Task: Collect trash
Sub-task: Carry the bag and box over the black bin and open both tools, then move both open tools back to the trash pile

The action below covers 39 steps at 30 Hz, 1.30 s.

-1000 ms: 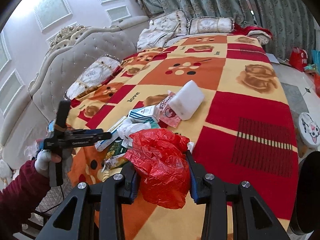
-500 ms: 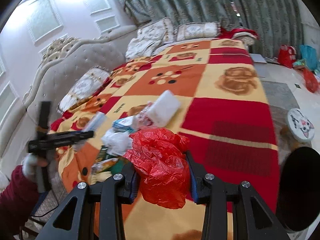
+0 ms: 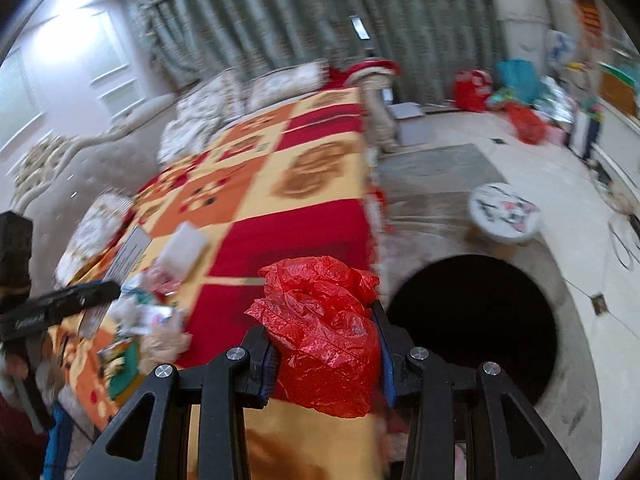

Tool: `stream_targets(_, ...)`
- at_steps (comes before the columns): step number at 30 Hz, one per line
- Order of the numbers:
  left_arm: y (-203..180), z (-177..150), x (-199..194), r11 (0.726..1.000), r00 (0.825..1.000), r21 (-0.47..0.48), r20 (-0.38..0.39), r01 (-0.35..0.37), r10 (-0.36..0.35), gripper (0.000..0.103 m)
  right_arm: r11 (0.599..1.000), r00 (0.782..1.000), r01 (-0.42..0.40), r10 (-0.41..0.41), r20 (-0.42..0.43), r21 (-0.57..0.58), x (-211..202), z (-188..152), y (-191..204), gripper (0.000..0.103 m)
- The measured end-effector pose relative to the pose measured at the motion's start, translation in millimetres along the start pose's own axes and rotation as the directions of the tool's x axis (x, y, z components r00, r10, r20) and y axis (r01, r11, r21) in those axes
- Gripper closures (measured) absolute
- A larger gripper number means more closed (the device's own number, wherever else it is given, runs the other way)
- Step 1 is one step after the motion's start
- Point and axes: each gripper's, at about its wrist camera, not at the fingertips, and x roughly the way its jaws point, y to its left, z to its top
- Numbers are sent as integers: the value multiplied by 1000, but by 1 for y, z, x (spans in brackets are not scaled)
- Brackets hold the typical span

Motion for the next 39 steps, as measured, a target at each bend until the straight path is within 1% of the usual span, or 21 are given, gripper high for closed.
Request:
stream_targets(2, -21, 6, 18, 1000, 1000, 11, -16, 19, -19, 58, 999, 999, 37, -37, 1, 37, -2, 0, -23, 65)
stream_targets(5, -49, 14, 47, 999, 998, 23, -39, 48, -47, 58, 995, 998, 67, -67, -7, 80, 0, -1, -47, 65)
stream_targets(8, -78, 19, 69, 997, 997, 39, -44, 71, -69, 57, 990, 996, 88, -88, -13, 109, 2, -1, -65, 65)
stream_targets(10, -91, 22, 85, 995, 994, 41, -62, 96, -93, 57, 988, 995, 98, -96, -18, 123, 4, -2, -74, 65)
stream_targets(12, -102, 25, 99, 990, 988, 36, -79, 137, -134, 56, 984, 994, 109, -107, -25, 140, 7, -3, -83, 63)
stream_targets(13, -106, 26, 104, 988, 985, 35, -86, 152, -148, 51, 981, 993, 115, -112, -27, 157, 8, -4, -89, 61)
stream_targets(15, -112, 28, 115, 982, 978, 18, -101, 186, -183, 44, 977, 994, 110, -106, -28, 181, 9, -4, -96, 56)
stream_targets(17, -115, 27, 118, 981, 976, 9, -106, 194, -192, 44, 971, 994, 105, -97, -45, 213, 11, -6, -103, 55)
stream_targets(20, -112, 26, 113, 987, 982, 19, -104, 163, -160, 44, 971, 994, 109, -100, -50, 213, 10, -10, -106, 47)
stream_targets(21, -109, 25, 110, 989, 985, 23, -99, 145, -142, 44, 973, 994, 108, -100, -50, 206, 10, -11, -105, 44)
stream_targets(22, -106, 23, 106, 993, 990, 27, -91, 112, -109, 44, 974, 994, 106, -98, -51, 202, 10, -12, -104, 42)
stream_targets(28, -82, 14, 82, 1000, 999, 22, -42, -21, 22, 44, 981, 996, 69, -58, -62, 184, 15, -18, -85, 41)
stream_targets(31, -68, 7, 71, 995, 995, 19, -22, -101, 101, 44, 985, 997, 58, -48, -65, 160, 16, -18, -73, 41)
stream_targets(36, -50, -3, 54, 986, 986, 2, 18, -168, 168, 44, 995, 998, 30, -25, -54, 99, 14, -17, -40, 41)
stream_targets(39, -38, -7, 42, 977, 976, -13, 44, -213, 214, 44, 998, 998, 9, -6, -55, 57, 16, -17, -15, 41)
